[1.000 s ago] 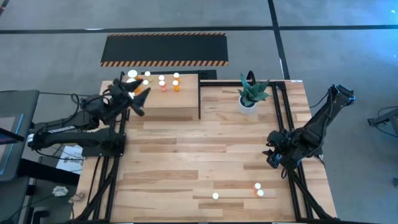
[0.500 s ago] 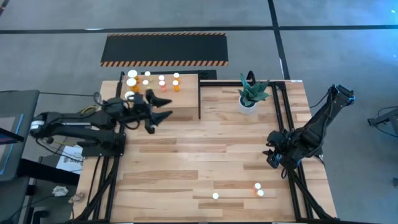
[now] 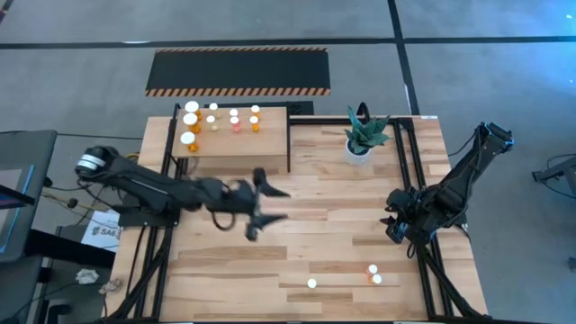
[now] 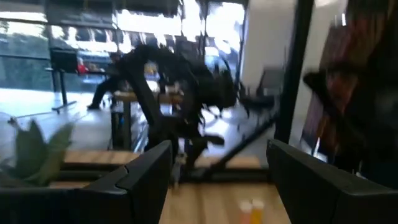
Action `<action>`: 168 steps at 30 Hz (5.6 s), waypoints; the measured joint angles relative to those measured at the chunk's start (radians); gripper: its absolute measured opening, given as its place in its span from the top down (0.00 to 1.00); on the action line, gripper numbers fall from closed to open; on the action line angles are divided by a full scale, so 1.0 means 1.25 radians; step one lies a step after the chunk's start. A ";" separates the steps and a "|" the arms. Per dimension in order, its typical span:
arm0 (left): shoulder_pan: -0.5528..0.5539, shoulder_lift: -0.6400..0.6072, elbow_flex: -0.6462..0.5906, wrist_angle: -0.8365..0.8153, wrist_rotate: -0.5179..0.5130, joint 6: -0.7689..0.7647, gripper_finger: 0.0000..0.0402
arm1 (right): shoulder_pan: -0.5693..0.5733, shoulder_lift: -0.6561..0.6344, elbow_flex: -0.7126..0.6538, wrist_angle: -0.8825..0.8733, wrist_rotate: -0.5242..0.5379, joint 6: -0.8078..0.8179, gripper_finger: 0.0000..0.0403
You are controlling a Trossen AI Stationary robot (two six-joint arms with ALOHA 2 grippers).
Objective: Pick and place medicine bottles onto shelf by color
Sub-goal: Put the yellow pill bottle on the shelf aligned with the other yellow pill bottles
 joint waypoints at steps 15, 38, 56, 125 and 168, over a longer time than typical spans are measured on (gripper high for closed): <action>-0.097 0.340 0.243 -0.157 0.028 -0.042 0.38 | 0.000 0.000 0.000 0.000 0.000 0.000 0.44; -0.242 0.554 0.250 -0.152 -0.083 0.001 0.38 | 0.000 0.000 0.000 0.013 0.000 0.000 0.44; -0.253 0.744 0.363 -0.027 -0.139 -0.004 0.38 | 0.000 0.000 0.000 0.019 0.000 0.000 0.44; -0.012 0.146 0.301 -0.882 -0.683 -0.444 0.78 | 0.000 0.000 0.000 0.042 0.000 0.000 0.44; 0.285 -0.263 -0.195 -0.788 -0.705 -0.573 0.78 | 0.000 0.000 0.000 0.041 0.000 0.000 0.44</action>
